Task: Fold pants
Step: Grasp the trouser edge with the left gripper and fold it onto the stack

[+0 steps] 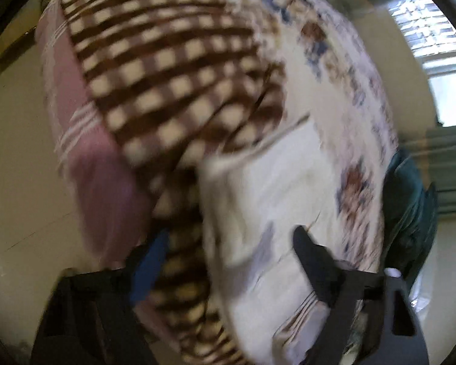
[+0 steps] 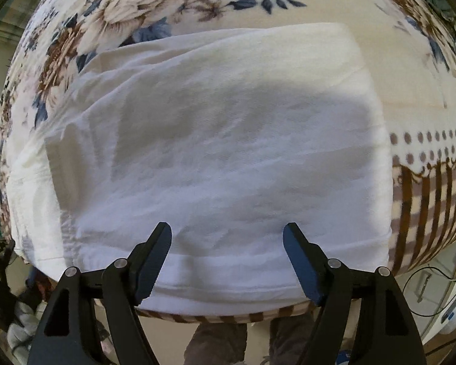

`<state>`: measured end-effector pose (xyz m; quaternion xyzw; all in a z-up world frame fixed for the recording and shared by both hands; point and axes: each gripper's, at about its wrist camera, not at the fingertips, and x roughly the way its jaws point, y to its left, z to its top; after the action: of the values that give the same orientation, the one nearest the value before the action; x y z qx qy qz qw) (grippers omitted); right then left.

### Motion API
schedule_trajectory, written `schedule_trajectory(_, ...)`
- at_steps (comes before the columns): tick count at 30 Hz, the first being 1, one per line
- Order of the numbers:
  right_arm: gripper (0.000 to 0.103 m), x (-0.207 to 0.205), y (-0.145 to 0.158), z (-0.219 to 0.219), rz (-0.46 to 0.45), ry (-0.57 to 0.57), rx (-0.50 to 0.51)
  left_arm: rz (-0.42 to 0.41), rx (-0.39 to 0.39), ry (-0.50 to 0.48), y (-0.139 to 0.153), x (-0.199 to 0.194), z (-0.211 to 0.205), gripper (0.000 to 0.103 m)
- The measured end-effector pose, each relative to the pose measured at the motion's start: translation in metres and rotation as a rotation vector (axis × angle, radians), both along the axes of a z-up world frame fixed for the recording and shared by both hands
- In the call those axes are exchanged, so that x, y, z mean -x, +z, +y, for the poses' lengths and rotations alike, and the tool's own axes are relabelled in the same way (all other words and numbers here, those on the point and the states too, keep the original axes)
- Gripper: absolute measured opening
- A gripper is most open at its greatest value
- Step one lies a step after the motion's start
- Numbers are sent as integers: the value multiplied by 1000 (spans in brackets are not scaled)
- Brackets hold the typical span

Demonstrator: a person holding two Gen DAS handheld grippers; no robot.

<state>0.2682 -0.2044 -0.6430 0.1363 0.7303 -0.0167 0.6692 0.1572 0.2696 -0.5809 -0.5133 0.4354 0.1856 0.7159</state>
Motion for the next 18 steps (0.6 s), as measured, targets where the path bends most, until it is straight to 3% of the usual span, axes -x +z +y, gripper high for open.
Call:
schedule_trajectory(1, 78, -1, -1, 2, 4, 2, 7, -23, -23, -16, 2, -7, 2, 39)
schedule_trajectory(4, 78, -4, -4, 7, 8, -9, 11, -45, -77, -41, 11, -13, -2, 20)
schedule_trajectory(9, 78, -8, -13, 12, 18, -20, 15, -171, -275, -214, 57, -22, -38, 17)
schedule_trajectory(12, 78, -9, -14, 9, 19, -36, 6, -130, -241, -229, 40, -29, -34, 17)
schedule_trajectory(14, 78, -9, -14, 6, 19, -44, -5, -64, -189, -164, 21, -25, -20, 18)
schedule_trajectory(18, 78, -11, -17, -3, 18, -49, -27, -75, -142, -122, 3, -14, -4, 19)
